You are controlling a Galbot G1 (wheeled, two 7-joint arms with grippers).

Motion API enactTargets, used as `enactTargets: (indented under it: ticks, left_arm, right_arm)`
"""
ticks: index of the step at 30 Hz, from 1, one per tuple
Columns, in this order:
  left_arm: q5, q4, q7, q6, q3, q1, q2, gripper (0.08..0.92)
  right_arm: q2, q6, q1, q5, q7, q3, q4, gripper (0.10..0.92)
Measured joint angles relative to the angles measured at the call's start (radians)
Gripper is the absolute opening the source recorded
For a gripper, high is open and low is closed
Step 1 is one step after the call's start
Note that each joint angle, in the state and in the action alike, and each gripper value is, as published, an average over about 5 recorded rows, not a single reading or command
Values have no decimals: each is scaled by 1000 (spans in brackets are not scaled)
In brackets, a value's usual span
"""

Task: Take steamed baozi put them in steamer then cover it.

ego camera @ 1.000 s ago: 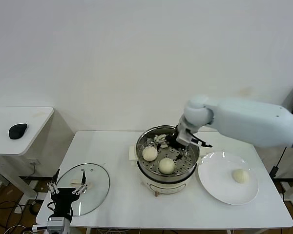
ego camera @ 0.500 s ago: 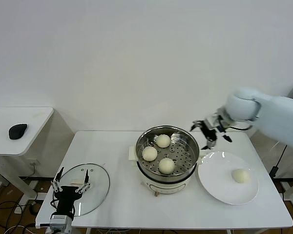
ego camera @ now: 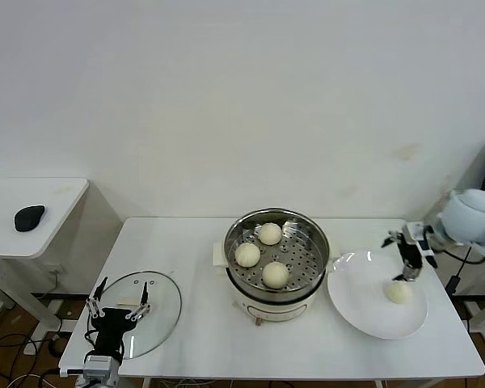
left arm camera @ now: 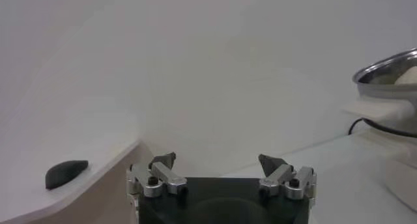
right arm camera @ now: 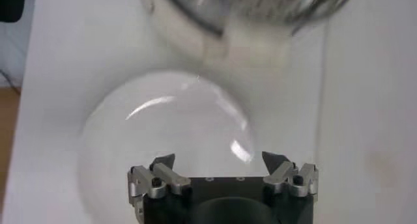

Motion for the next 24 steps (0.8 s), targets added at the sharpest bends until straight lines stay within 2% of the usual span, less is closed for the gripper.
enactTargets:
  ticks: [10,24]
  left_arm:
    - [8,-5,0,2,-10,14,-12,823]
    - [10,-8,-1,1,-14,15,-18,823]
  right_arm:
    - [45,43,-241,-127,-10,206,-135,823]
    - [144,78,-370,-238,13,312,-265,823]
